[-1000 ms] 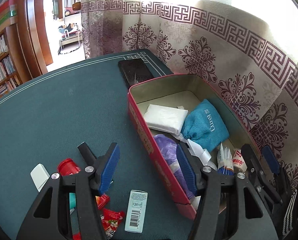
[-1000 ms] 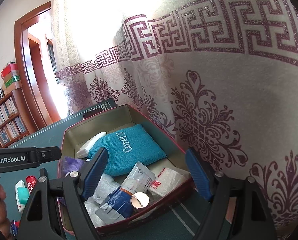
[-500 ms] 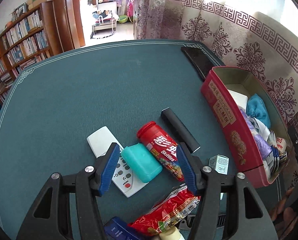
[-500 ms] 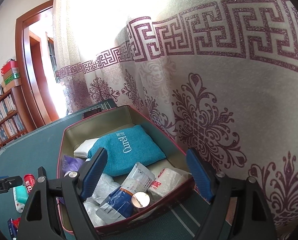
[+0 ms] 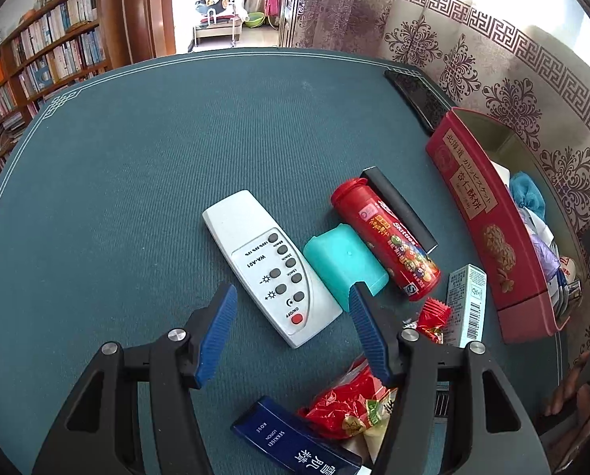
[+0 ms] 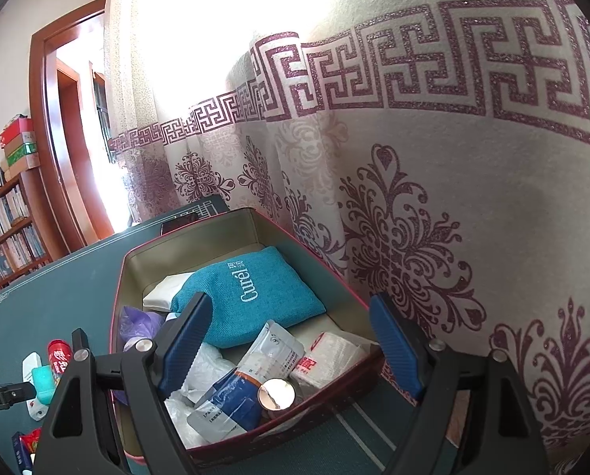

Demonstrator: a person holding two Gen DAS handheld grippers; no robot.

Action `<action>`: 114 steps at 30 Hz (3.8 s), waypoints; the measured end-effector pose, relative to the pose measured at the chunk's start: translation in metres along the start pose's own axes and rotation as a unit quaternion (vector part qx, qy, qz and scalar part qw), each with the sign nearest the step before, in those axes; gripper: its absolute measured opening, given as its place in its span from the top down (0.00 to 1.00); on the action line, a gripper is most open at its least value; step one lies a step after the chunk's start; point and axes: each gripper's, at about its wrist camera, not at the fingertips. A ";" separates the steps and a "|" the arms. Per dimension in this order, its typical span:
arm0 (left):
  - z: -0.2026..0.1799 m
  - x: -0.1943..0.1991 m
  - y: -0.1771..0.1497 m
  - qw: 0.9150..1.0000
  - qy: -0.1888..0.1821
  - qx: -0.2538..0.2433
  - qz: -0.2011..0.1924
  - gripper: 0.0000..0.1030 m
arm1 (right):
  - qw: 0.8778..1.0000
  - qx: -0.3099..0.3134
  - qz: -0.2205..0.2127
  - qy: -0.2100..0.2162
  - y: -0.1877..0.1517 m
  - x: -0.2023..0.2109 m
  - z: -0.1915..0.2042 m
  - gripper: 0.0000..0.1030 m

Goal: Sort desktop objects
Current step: 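Move both grippers back toward the remaining table items, then grasp the white remote with left gripper while right gripper grasps the red Skittles canister, then carry the Skittles canister into the tin and open the right gripper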

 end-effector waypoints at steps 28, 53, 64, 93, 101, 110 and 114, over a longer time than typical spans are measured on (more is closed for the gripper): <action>0.015 -0.019 0.018 0.998 0.048 0.030 0.012 0.29 | 1.000 0.001 -0.017 0.004 0.000 0.001 0.000 0.18; 0.053 0.018 0.003 0.999 0.031 0.031 -0.026 0.59 | 0.940 0.175 0.046 0.289 -0.011 0.071 0.114 0.17; 0.065 0.006 0.005 0.999 0.036 0.032 -0.017 0.47 | 0.910 0.192 0.184 0.317 -0.043 0.019 0.176 0.46; 0.055 0.019 0.001 0.997 0.003 0.067 -0.042 0.59 | 0.915 0.202 0.230 0.263 -0.059 -0.024 0.201 0.55; 0.062 0.023 0.002 0.996 0.001 0.078 -0.047 0.59 | 0.916 0.202 0.229 0.261 -0.062 -0.019 0.190 0.64; 0.058 0.020 -0.001 0.997 0.006 0.068 -0.037 0.59 | 0.917 0.193 0.232 0.260 -0.063 -0.019 0.184 0.64; 0.055 0.018 -0.001 0.998 0.008 0.061 -0.034 0.59 | 0.917 0.200 0.229 0.258 -0.061 -0.019 0.190 0.64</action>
Point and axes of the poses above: each gripper's, at about its wrist camera, not at the fingertips, and x roughly against the way its jaws point, z to its left, y to its top, and after that the axes turned 15 degrees about -y, right-handed
